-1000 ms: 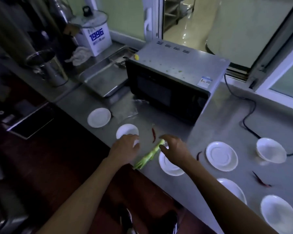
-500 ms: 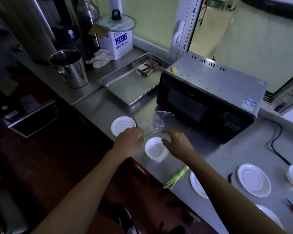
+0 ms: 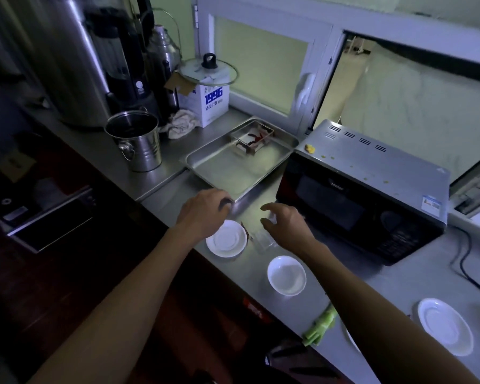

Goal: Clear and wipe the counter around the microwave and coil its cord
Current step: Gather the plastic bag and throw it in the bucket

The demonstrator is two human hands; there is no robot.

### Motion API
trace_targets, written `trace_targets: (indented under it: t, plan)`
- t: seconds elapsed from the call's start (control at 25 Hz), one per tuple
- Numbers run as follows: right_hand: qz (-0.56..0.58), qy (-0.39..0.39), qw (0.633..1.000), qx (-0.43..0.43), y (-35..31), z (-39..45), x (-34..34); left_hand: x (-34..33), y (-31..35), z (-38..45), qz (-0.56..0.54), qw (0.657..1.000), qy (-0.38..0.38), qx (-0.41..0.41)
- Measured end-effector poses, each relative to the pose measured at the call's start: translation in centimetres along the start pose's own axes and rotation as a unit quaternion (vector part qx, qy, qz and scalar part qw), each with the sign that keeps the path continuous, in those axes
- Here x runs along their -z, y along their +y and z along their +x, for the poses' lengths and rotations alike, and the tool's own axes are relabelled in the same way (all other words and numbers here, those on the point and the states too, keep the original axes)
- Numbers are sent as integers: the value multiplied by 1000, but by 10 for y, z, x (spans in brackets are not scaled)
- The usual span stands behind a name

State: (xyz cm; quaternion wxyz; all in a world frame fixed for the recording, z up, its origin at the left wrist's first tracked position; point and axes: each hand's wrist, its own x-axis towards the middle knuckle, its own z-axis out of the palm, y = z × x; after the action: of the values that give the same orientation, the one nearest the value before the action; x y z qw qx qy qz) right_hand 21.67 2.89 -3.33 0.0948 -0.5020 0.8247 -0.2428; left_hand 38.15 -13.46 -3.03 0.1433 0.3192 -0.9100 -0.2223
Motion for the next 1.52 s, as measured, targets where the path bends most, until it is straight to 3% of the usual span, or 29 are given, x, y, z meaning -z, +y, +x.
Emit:
trace_targets:
  t: [0.32,0.72,1.08,1.52]
  plan:
    - [21,85,996,11,1,57,16,2,-15,56,8,1000,8,2]
    - [1,200,978,-66,83,135,72,-42,33,196,18,988,-55,-142]
    - [-104,114,976,-151,115,195,78,-61,44,264,-9,978,-99,-184]
    - [-218,96,939,-249,101,234,69,-61,8,325,-75,959,-154,-224]
